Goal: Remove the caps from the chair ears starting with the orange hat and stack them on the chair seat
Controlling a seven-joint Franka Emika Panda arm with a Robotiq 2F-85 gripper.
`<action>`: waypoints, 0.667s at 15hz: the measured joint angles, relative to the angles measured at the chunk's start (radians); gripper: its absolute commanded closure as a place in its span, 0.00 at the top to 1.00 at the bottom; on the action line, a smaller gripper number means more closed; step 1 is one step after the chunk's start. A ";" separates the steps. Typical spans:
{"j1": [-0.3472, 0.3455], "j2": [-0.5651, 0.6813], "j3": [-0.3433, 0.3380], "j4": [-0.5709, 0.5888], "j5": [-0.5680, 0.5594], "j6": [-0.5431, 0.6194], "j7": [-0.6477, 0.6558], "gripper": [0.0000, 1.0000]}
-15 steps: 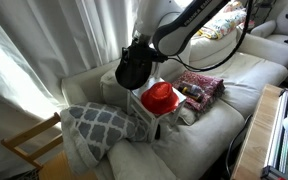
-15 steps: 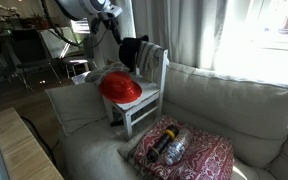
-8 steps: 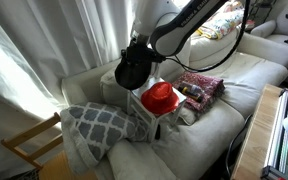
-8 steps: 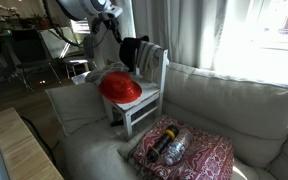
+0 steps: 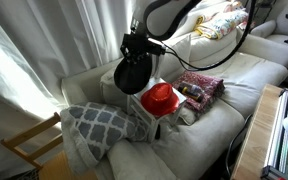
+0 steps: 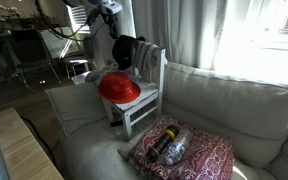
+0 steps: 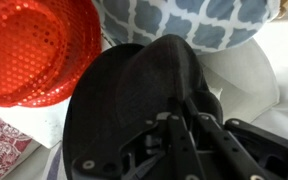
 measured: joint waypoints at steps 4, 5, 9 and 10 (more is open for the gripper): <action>-0.119 -0.058 0.119 -0.004 0.276 -0.040 -0.153 0.02; -0.146 -0.070 0.144 -0.005 0.351 -0.040 -0.200 0.02; -0.218 -0.112 0.177 -0.018 0.559 -0.137 -0.325 0.02; -0.233 -0.121 0.175 -0.022 0.602 -0.181 -0.354 0.02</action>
